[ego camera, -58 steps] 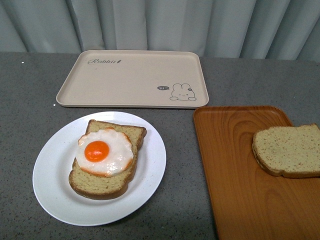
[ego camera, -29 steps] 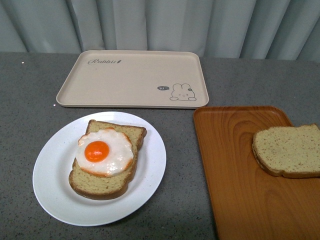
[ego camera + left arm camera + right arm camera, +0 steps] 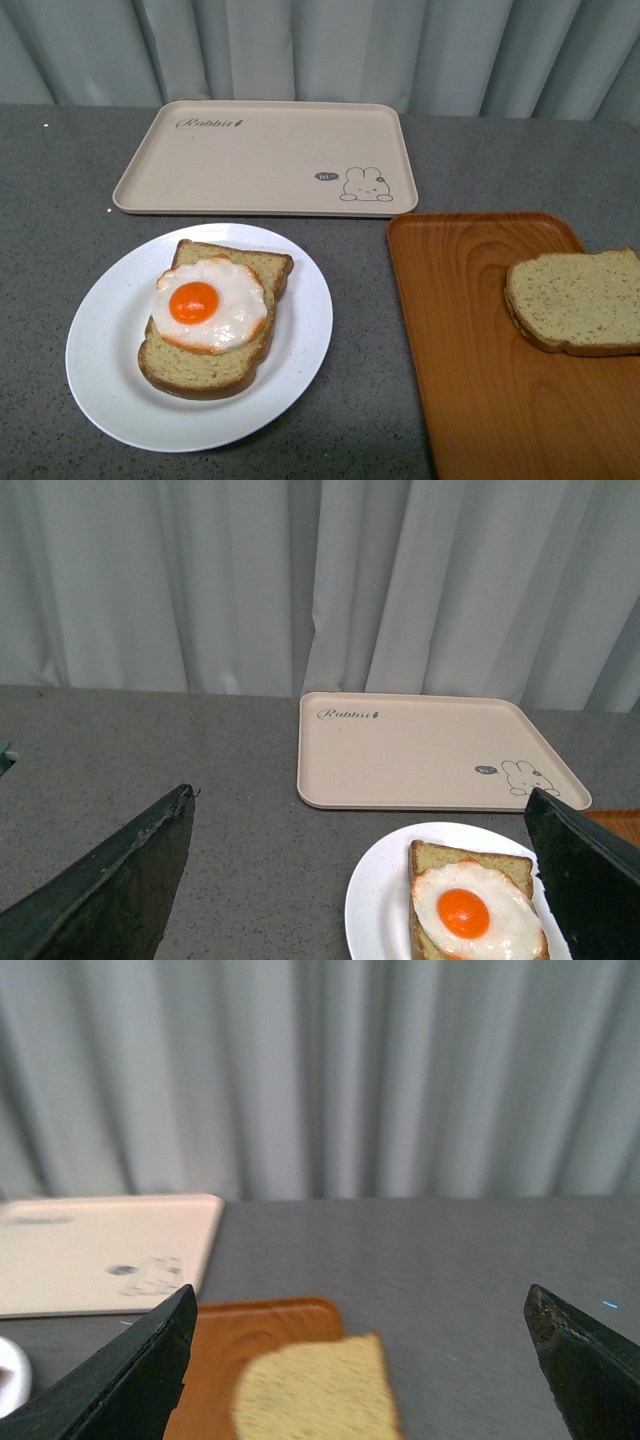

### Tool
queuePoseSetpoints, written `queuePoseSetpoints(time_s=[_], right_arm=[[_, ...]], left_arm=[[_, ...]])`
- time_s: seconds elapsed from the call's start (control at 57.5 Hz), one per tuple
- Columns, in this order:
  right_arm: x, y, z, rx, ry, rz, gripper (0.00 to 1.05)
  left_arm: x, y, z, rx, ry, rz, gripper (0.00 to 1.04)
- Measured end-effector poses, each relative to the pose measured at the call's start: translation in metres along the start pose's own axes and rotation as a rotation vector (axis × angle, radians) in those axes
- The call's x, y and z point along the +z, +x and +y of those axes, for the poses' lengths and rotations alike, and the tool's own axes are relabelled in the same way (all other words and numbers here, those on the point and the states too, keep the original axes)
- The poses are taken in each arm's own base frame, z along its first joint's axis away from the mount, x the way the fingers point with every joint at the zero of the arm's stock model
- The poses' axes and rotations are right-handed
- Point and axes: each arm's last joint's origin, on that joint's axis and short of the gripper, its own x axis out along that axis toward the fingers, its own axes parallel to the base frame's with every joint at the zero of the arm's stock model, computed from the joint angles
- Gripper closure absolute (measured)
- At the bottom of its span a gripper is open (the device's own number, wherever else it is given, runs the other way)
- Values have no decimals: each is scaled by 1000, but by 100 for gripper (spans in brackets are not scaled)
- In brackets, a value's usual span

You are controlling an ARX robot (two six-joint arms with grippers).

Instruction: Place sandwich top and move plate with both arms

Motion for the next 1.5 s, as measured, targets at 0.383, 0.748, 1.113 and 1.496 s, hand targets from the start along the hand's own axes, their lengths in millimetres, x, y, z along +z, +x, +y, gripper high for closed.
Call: queuePoseSetpoints(time_s=[0.383,0.748,1.113,1.496], right_arm=[[0,71,-30,-236,16,168,9],[-33,161,-92,-183,454,549,9],[-77,221,-91,5,840,854,9],[-108,241,-70,59,761,987,9]], left_arm=[[0,0,0,0,0,0,6],[0,0,0,0,0,0,6],[0,0,0,0,0,0,6],[0,0,0,0,0,0,6]])
